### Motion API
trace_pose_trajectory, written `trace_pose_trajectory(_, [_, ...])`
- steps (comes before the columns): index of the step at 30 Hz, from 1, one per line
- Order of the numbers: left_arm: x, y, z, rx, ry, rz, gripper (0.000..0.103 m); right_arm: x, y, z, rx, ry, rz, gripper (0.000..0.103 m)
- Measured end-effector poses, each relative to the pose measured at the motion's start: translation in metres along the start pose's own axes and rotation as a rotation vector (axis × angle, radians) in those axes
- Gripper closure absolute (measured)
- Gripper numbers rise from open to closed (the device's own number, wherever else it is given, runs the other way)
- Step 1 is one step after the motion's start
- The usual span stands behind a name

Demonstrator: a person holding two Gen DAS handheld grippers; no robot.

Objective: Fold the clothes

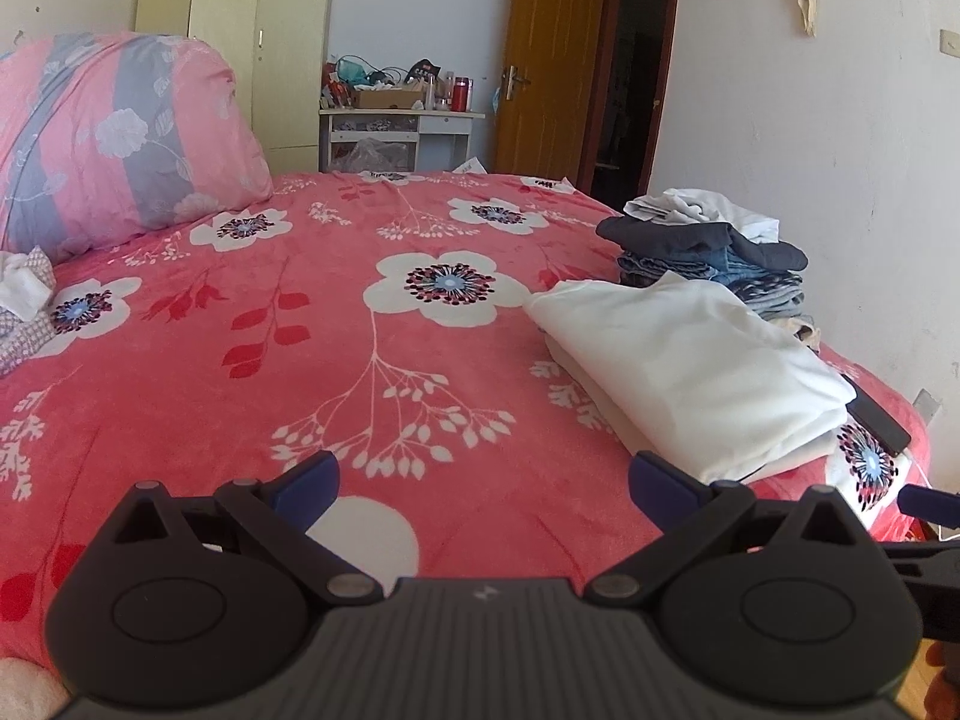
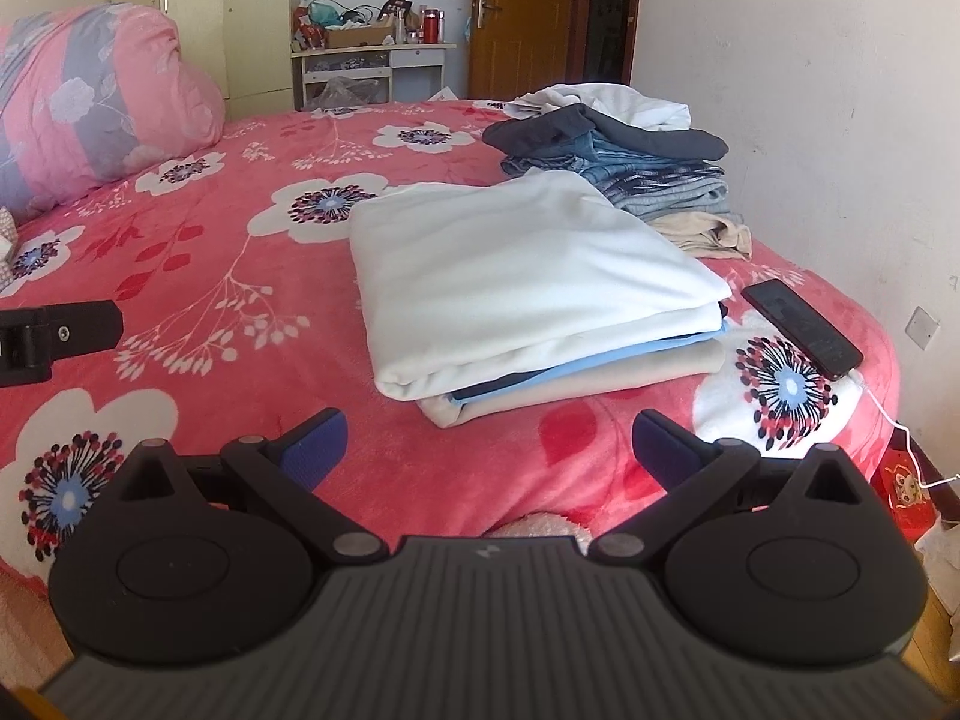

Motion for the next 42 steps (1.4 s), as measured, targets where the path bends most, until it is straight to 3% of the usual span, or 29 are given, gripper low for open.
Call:
trace_pose_trajectory(14, [-0.004,-0.009,0.001,-0.049,-0.038,-0.003,0.0,-0.012,-0.01,0.004,0.008,-0.015,0.019,0.001])
trace_pose_trajectory(26, [-0.008,-0.011,0.007,-0.013,0.001,0.044,0.0,-0.013,-0.012,0.008,0.01,-0.033,0.035,0.001])
trace_pose_trajectory(42, [-0.002,-0.016,0.019,0.065,0.002,0.009,0.0,-0.01,-0.013,0.008,0.011,-0.033,0.027,0.001])
Point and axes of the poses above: each gripper's, at about its wrist camera, not at the fingertips, and x roughly the way its jaws point, z to its right, y to its top, the point moved 2 cm from there along x, roughly the way its jaws point, and after that the axes turned 5 degrees about -x, right-handed, at the moved point
